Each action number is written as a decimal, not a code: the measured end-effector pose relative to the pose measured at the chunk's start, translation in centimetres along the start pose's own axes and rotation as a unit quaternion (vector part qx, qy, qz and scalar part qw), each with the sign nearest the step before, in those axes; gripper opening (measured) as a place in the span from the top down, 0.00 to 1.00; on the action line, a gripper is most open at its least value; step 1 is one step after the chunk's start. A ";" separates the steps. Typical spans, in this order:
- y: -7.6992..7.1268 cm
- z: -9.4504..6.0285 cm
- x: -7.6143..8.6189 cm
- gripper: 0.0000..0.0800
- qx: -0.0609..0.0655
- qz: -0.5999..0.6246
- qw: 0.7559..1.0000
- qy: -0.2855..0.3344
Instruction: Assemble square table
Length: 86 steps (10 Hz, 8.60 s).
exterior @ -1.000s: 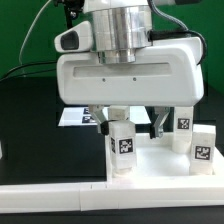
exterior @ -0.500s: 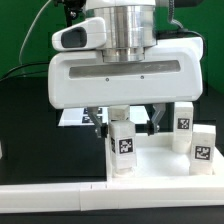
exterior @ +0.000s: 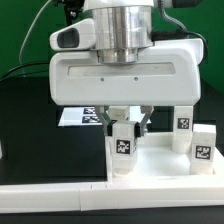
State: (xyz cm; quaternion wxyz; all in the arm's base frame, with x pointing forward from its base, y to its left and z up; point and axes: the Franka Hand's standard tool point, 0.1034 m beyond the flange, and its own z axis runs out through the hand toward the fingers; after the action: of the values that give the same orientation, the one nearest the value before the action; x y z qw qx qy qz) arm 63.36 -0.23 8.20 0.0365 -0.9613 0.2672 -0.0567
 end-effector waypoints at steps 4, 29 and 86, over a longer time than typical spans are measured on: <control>0.2 0.1 0.1 0.64 0.005 0.372 0.928 0.003; -1.2 0.6 -1.1 0.64 0.005 0.449 0.892 -0.045; 0.1 0.7 -0.7 0.41 0.018 0.375 0.927 -0.014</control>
Offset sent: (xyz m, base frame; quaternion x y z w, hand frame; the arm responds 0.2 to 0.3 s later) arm 0.0073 0.0200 -0.0036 0.0639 -0.0294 0.4937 0.8668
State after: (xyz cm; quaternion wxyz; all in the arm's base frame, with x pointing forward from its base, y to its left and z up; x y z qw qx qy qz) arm 62.78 0.10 7.48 0.0757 -0.7905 0.6069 -0.0304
